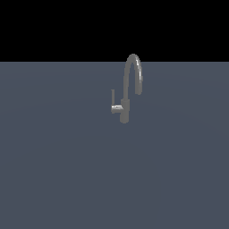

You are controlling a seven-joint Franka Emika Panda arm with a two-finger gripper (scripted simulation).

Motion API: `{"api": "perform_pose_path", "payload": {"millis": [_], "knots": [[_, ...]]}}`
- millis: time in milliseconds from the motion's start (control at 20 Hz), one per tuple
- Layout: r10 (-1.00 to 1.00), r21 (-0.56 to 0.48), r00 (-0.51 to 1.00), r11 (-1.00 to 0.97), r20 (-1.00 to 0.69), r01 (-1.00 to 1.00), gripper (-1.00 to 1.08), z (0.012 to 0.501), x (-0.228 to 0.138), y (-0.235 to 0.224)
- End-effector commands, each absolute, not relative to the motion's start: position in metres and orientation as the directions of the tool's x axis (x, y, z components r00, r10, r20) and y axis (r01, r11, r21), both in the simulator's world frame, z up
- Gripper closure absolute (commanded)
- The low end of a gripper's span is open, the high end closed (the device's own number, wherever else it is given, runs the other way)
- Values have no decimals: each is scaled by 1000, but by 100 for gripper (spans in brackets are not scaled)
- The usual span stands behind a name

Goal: Turn on the faucet by rotating a designated handle.

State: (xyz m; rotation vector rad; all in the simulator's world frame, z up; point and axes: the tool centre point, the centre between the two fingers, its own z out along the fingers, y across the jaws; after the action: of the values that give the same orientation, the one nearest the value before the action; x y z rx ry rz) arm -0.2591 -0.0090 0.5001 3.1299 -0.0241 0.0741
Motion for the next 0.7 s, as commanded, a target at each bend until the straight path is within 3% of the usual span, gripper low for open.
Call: {"api": "perform_pose_path", "payload": {"millis": [0, 650], "knots": [[-15, 10, 999, -1000, 47, -16, 108, 500, -259, -9], [-60, 11, 998, -998, 28, -61, 108, 498, -269, -15]]}}
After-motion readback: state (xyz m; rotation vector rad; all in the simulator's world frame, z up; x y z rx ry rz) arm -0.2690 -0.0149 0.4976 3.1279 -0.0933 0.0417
